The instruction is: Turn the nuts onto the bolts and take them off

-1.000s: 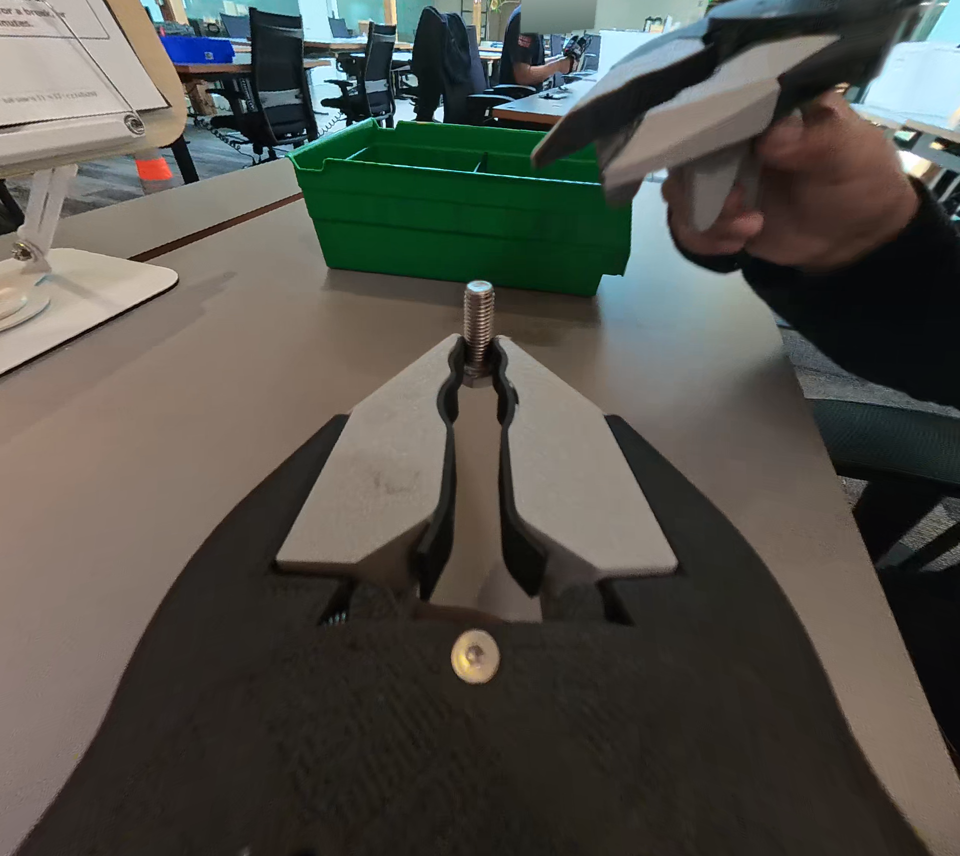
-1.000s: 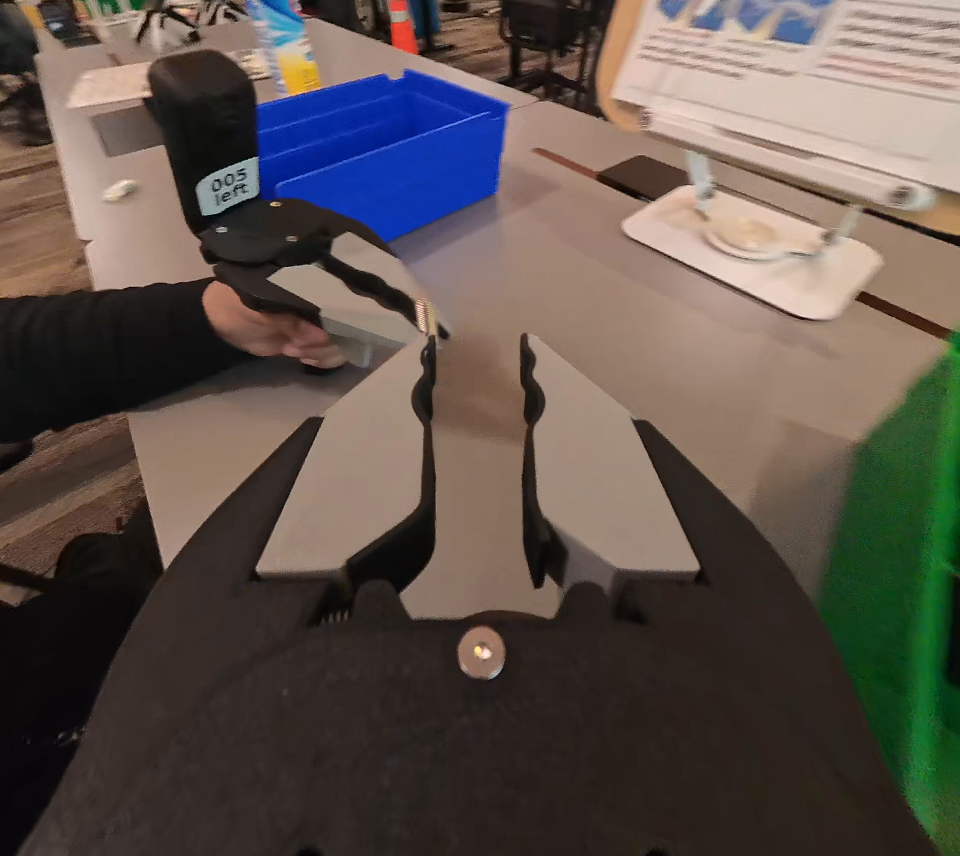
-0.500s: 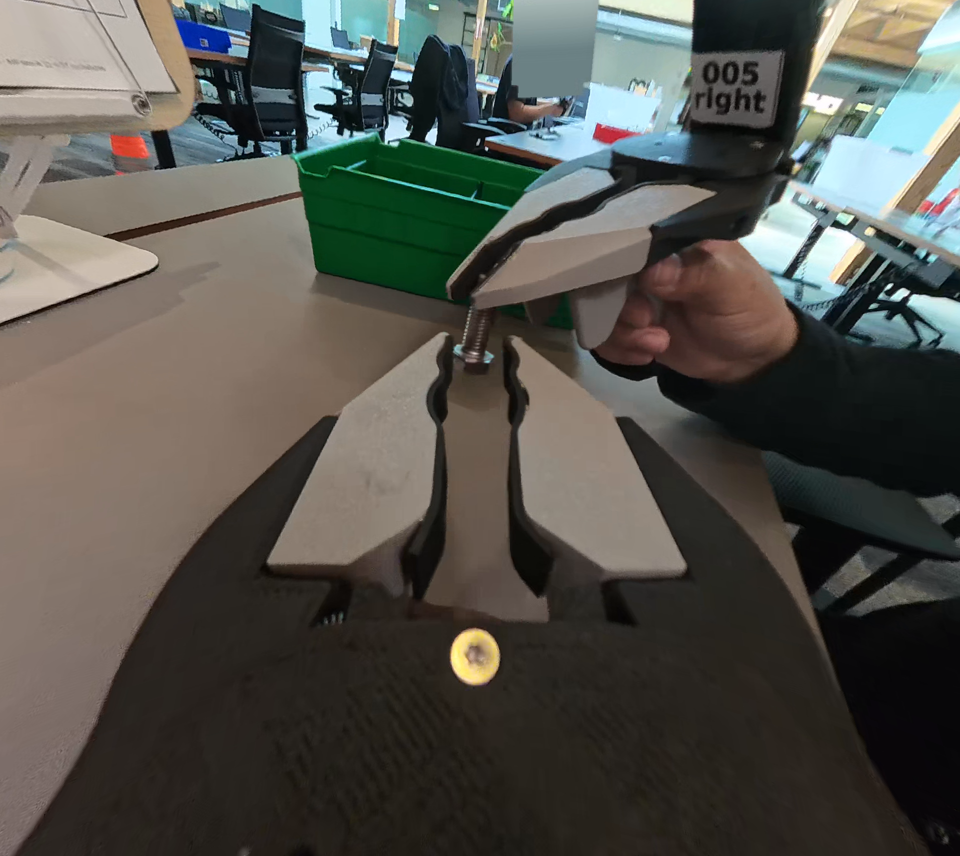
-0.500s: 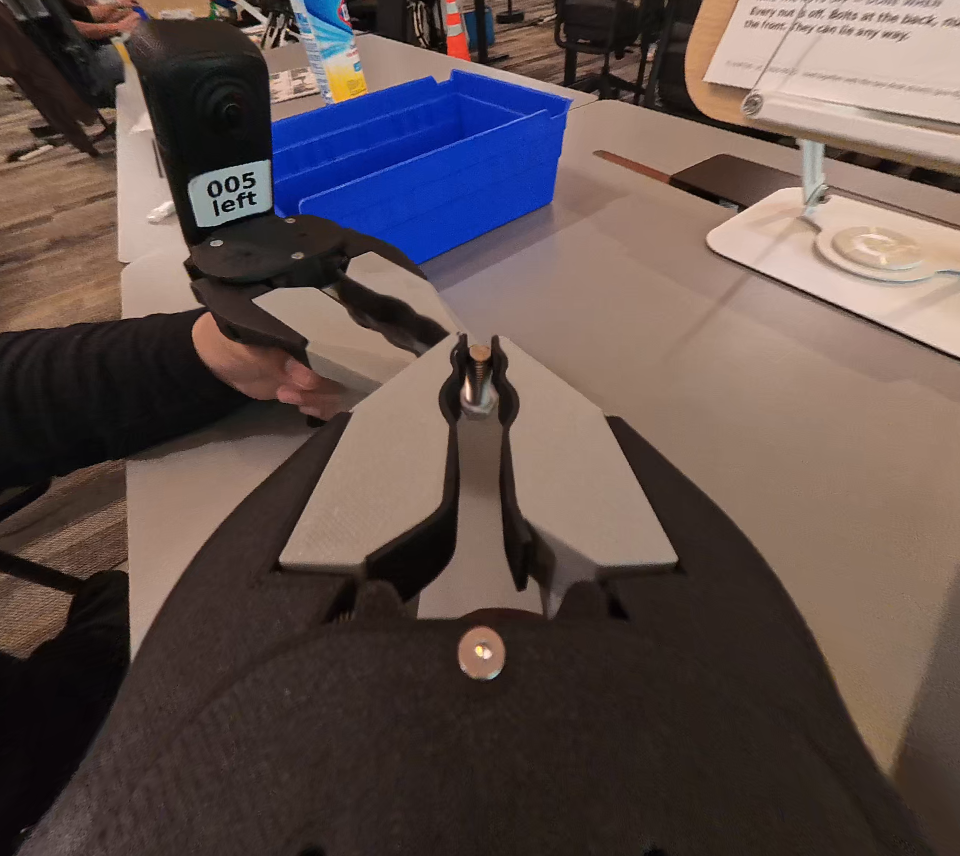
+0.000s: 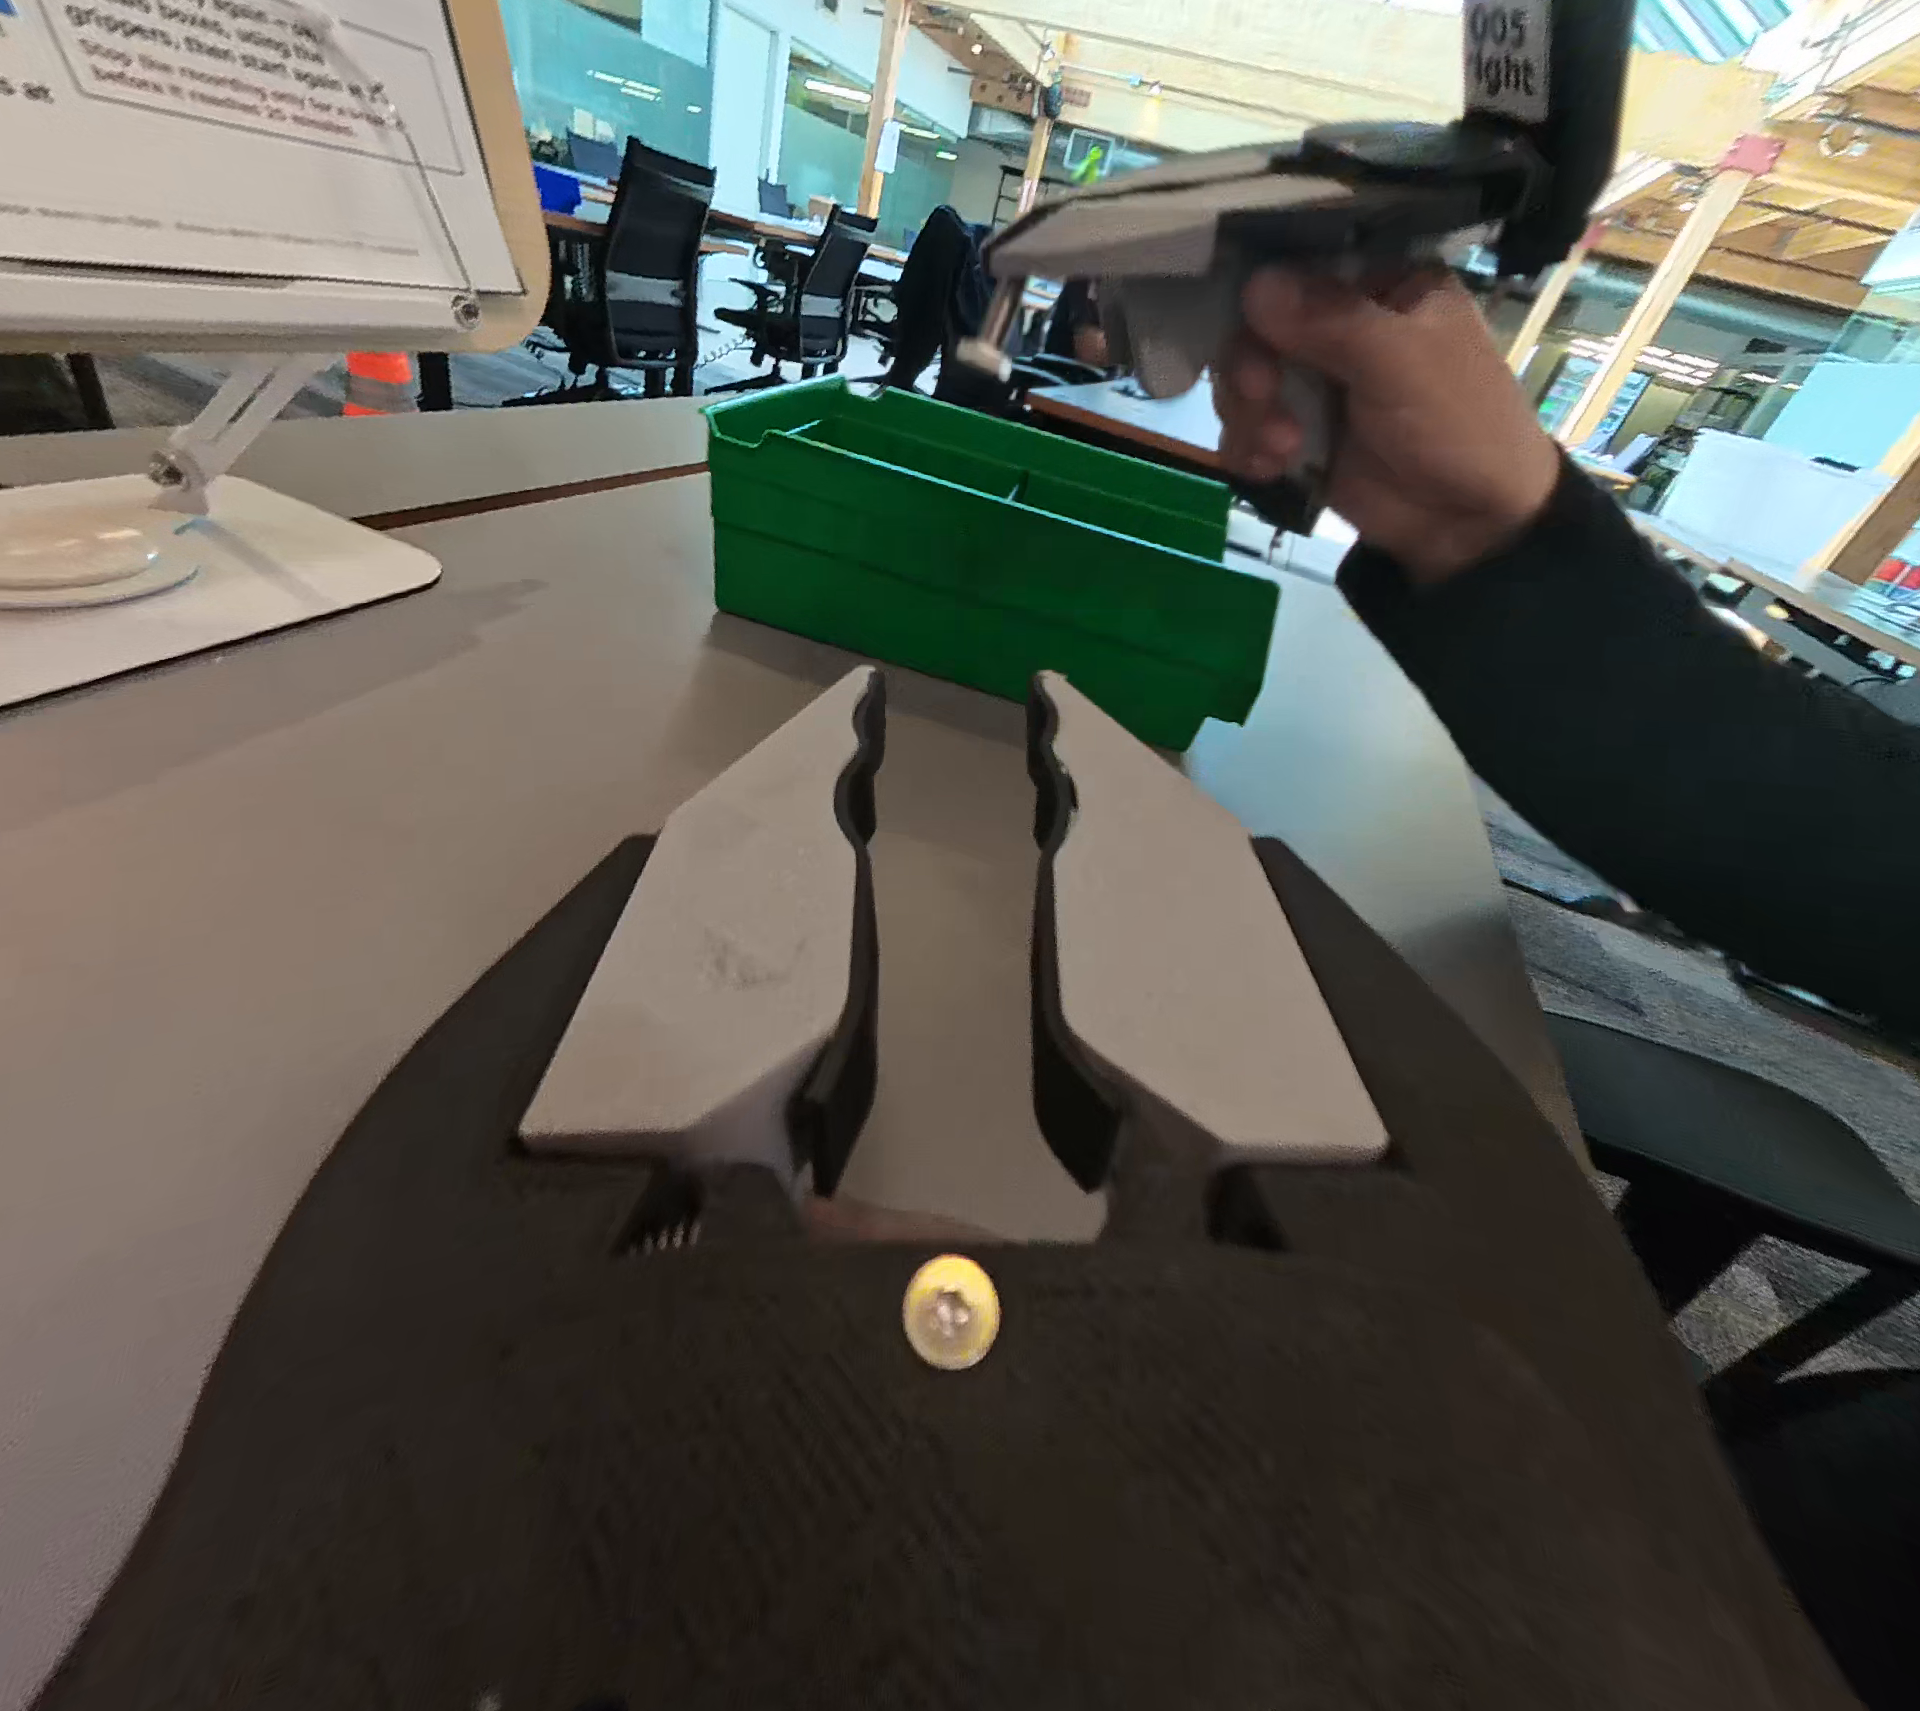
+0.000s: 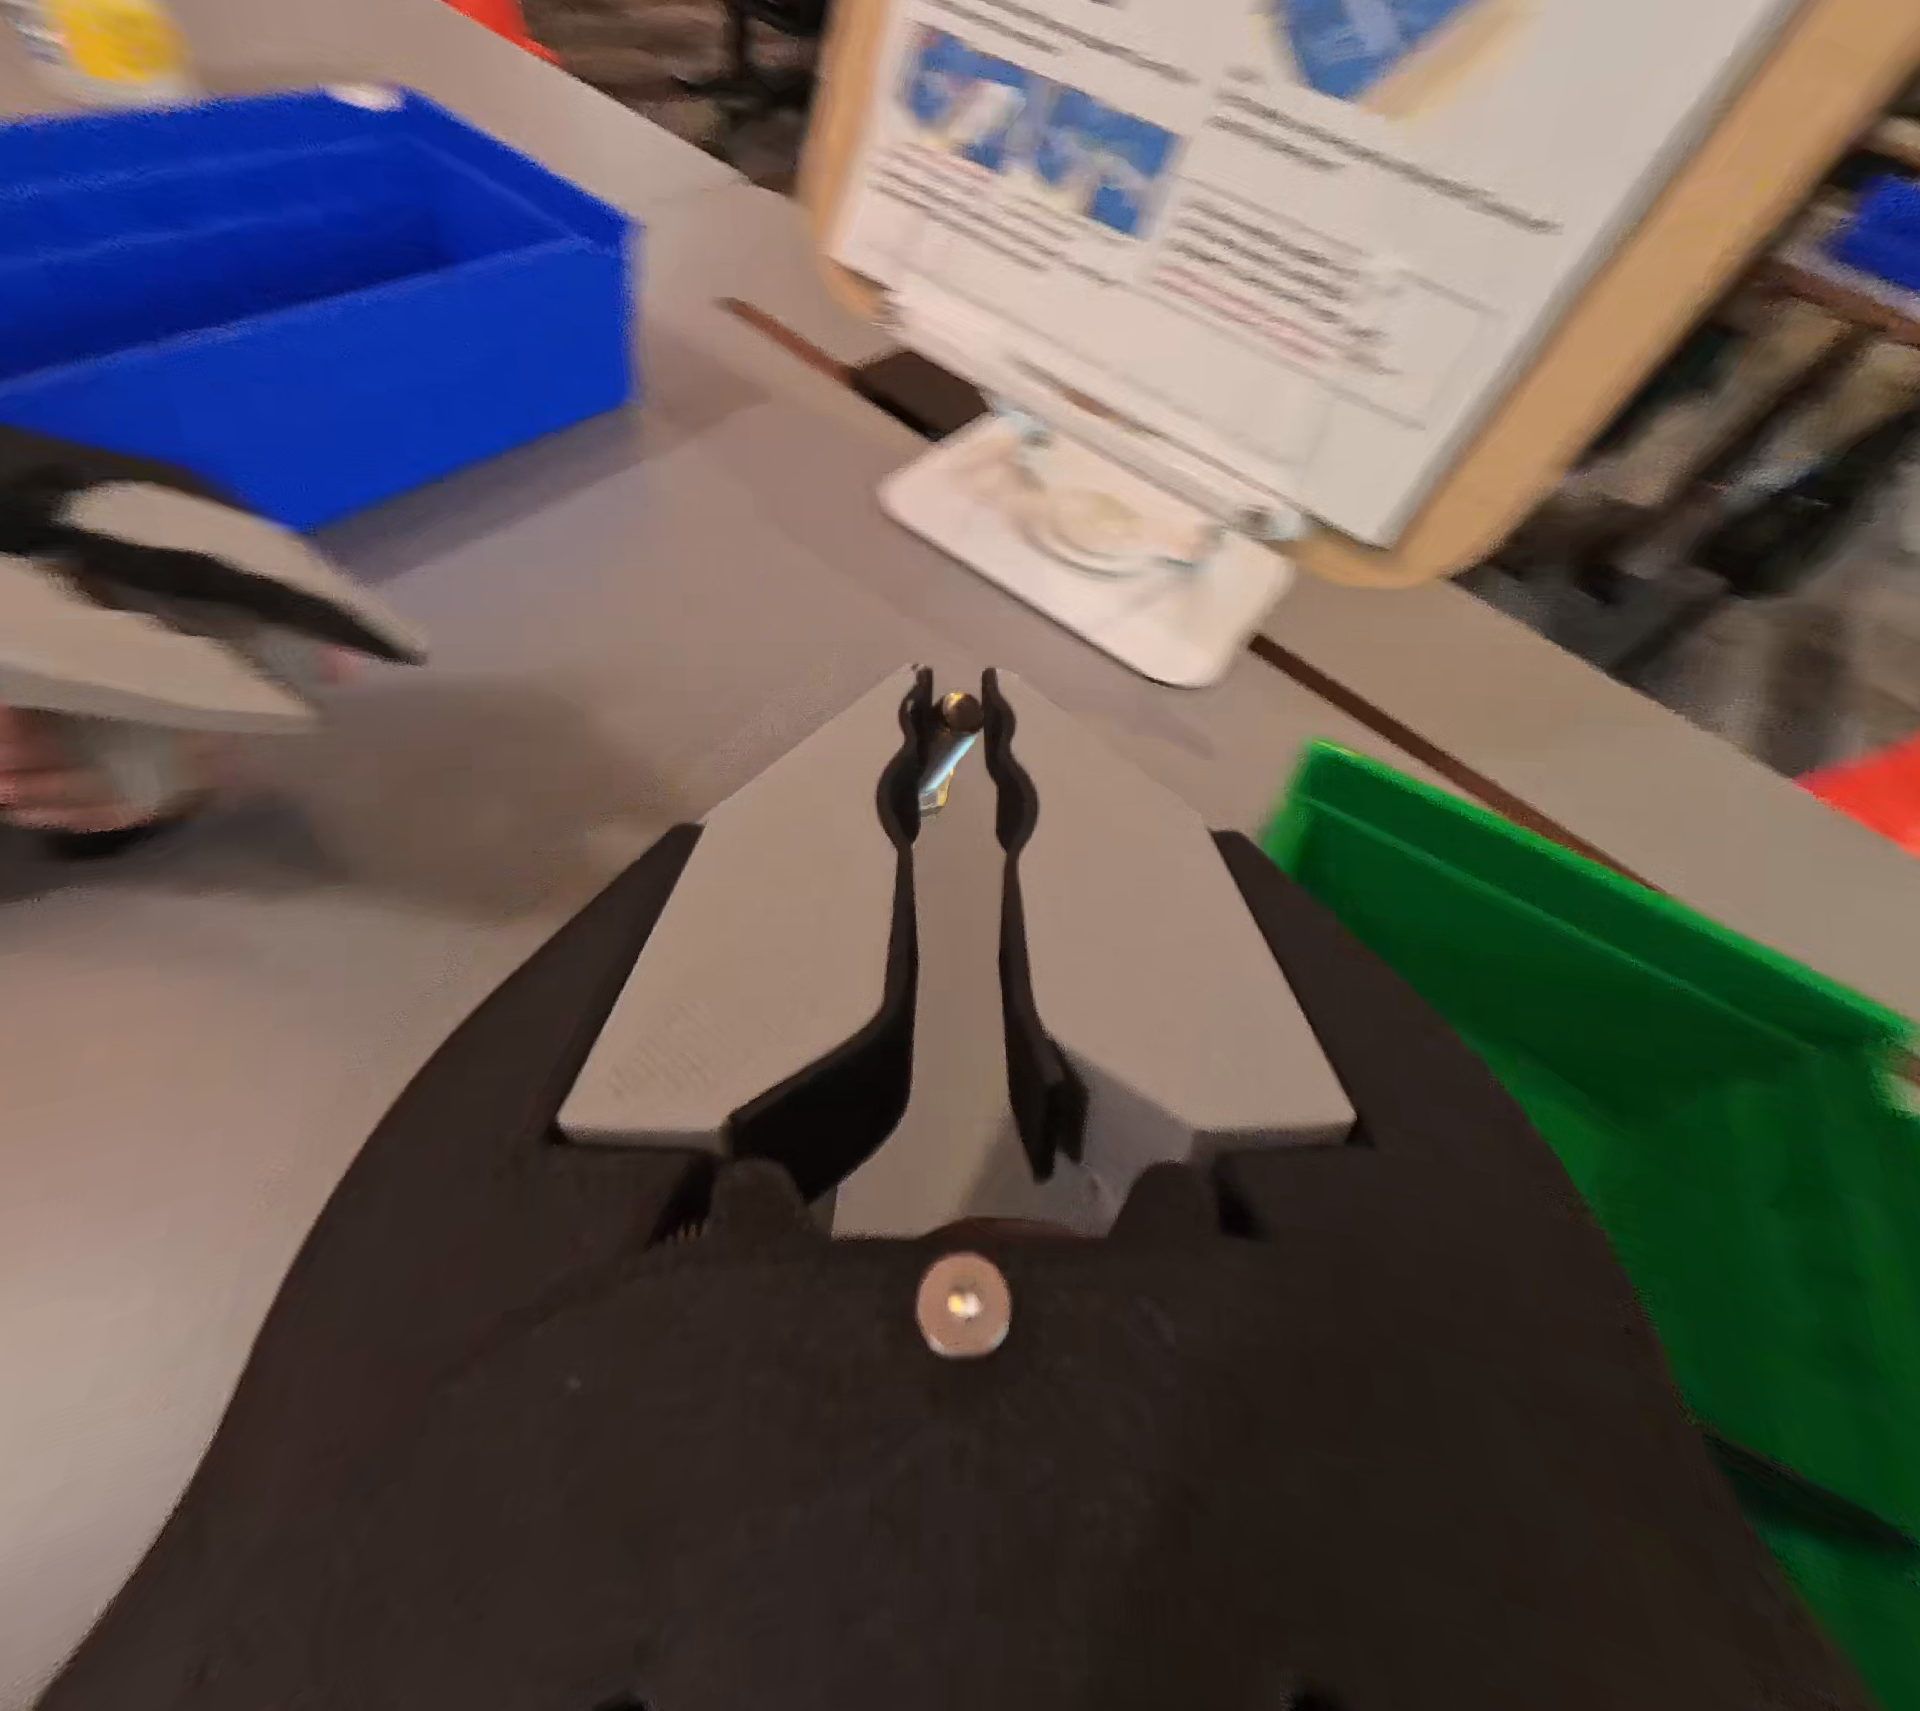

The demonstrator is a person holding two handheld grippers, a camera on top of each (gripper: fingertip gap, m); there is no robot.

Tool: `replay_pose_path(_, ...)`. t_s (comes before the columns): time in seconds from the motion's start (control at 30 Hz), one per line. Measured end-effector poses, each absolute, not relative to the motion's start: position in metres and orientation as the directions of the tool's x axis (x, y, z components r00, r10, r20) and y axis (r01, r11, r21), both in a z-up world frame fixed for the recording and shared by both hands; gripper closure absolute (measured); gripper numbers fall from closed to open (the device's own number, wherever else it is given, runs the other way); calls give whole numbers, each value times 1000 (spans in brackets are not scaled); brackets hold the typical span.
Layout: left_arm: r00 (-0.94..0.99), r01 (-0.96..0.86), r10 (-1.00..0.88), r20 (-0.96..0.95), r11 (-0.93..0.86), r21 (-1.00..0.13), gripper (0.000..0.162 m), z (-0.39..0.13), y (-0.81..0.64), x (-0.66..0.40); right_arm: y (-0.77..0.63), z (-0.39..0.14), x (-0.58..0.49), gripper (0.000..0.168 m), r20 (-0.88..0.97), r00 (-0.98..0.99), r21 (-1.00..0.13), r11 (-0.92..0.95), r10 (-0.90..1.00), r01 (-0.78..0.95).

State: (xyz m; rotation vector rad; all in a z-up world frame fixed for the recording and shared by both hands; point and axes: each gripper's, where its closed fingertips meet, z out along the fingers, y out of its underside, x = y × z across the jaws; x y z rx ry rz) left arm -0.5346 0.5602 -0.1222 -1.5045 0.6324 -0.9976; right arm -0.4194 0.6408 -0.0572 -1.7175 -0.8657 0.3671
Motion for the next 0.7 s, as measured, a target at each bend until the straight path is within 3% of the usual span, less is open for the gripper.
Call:
replay_pose_path(0.13, 514, 110, -824, 238, -212, -971, 139, -132, 565, -535, 712, -63, -332, 162, 297, 816, -871, -209, 497, 444)
replay_pose_path(0.27, 523, 88, -819, 236, -224, -971, 139, -138, 567, -535, 753, -105, -287, 161, 284, 845, -806, -364, 454, 467)
replay_pose_path(0.33, 528, 87, -816, 236, -225, -970, 139, -139, 569, -536, 761, -112, -277, 143, 231, 870, -814, -403, 436, 418)
replay_pose_path(0.5, 535, 87, -806, 254, -247, -965, 139, -143, 572, -537, 739, -86, -281, 135, 118, 869, -888, -341, 481, 309)
replay_pose_path(0.7, 541, 56, -809, 231, -239, -969, 136, -146, 572, -535, 675, -97, -284, 119, 80, 789, -879, -330, 609, 344)
